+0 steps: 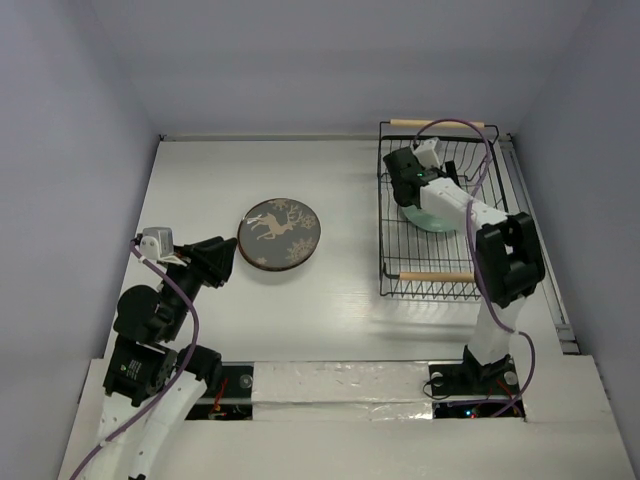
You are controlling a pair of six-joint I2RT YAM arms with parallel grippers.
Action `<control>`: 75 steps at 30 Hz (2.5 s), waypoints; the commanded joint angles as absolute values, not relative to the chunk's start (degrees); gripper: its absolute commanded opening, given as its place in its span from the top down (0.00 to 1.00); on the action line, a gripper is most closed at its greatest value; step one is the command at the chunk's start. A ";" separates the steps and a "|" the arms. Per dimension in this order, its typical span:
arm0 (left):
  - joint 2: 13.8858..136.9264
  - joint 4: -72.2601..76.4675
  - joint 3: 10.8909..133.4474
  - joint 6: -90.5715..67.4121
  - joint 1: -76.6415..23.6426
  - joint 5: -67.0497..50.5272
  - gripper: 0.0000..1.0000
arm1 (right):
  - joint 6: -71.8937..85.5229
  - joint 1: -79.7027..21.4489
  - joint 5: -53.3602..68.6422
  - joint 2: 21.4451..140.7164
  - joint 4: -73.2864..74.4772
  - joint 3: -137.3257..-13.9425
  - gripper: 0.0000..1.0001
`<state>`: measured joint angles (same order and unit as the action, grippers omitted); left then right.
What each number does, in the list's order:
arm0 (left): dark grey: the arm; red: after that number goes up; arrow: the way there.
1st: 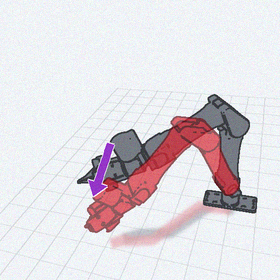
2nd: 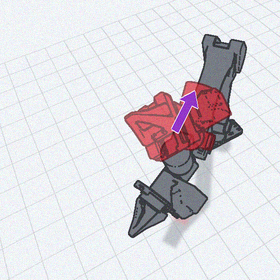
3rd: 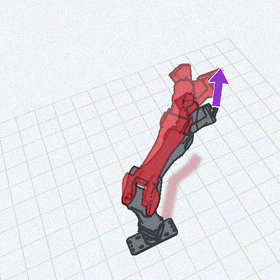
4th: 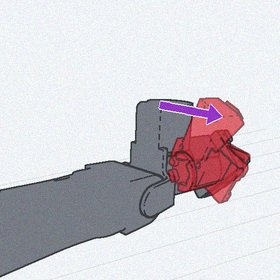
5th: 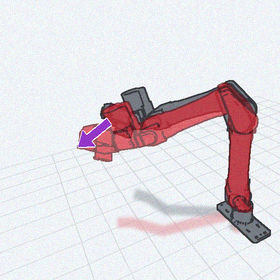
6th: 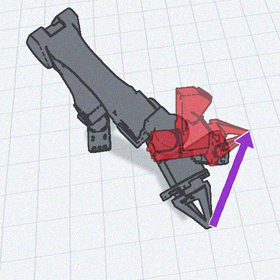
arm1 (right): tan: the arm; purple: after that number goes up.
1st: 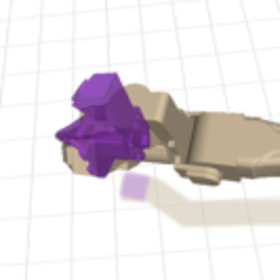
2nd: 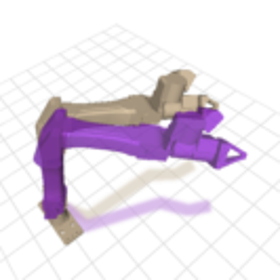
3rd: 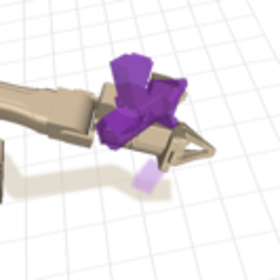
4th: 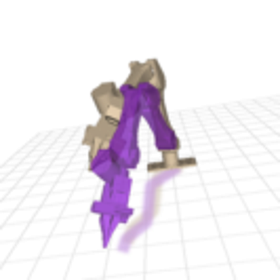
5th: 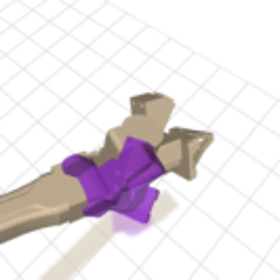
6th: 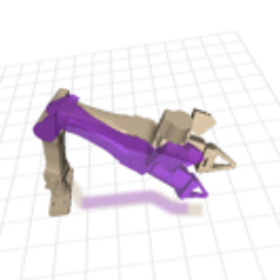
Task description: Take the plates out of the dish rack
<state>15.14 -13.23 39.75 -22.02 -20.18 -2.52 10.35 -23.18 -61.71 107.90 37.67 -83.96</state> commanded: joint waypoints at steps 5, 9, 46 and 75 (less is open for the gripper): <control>14.68 -11.25 39.55 -22.32 -20.48 -2.37 0.65 | 7.73 -21.97 -47.09 102.04 33.38 -84.46 0.22; 15.12 -10.90 39.29 -22.50 -20.48 -2.81 0.65 | 11.33 -21.45 -34.21 101.25 35.33 -83.76 0.32; 37.08 -0.44 45.26 -34.89 -23.46 -13.64 0.69 | 45.79 7.12 -6.40 90.53 23.63 -64.95 0.04; 46.93 7.11 42.90 -35.15 -41.66 -2.90 0.57 | 66.53 4.92 -10.02 91.67 22.33 -59.41 0.05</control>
